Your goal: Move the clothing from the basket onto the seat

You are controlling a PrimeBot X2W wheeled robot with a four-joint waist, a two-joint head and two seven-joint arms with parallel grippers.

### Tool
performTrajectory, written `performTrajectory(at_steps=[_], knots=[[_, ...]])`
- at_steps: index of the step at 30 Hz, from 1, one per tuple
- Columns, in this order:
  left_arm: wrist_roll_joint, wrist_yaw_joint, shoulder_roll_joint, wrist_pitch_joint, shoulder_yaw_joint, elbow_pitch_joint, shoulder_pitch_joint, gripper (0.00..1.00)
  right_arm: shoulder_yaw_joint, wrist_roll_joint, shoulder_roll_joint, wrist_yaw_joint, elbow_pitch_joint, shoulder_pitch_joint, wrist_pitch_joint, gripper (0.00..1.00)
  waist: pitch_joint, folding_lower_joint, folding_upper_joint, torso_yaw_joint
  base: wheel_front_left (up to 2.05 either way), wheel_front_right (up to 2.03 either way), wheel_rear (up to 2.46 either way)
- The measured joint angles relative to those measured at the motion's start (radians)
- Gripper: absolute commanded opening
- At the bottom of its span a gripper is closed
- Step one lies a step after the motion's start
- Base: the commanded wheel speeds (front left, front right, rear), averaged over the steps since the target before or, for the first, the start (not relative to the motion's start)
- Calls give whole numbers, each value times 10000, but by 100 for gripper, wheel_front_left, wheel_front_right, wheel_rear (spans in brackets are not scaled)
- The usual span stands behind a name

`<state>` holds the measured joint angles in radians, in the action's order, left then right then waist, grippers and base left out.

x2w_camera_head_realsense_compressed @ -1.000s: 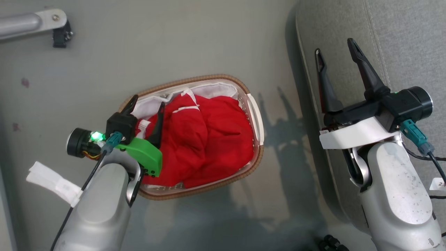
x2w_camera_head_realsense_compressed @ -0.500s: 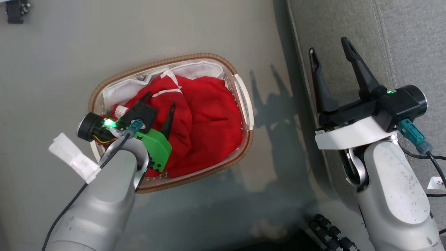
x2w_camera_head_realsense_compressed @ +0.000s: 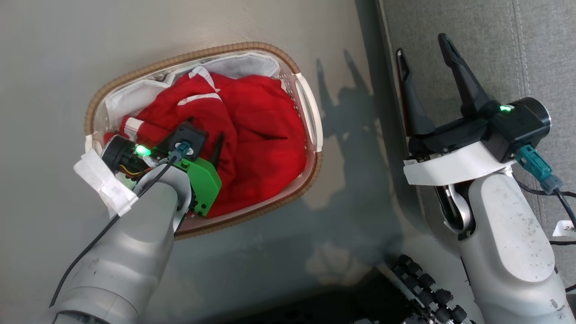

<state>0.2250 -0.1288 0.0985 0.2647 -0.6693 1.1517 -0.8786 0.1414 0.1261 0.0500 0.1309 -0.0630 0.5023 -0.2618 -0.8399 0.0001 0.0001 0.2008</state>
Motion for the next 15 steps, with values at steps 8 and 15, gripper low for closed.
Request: performTrajectory(at_steps=[8, 15], knots=[[280, 0, -140, -10, -483, 543, -484, 100, 10, 159, 2, 0, 77, 84, 0, 100, -524, 0, 0, 233, 0, 0, 0], [90, 151, -52, -865, -895, 1101, -995, 100, 35, 265, 0, 0, 211, 220, 0, 100, -937, -1, 0, 425, 0, 0, 0]])
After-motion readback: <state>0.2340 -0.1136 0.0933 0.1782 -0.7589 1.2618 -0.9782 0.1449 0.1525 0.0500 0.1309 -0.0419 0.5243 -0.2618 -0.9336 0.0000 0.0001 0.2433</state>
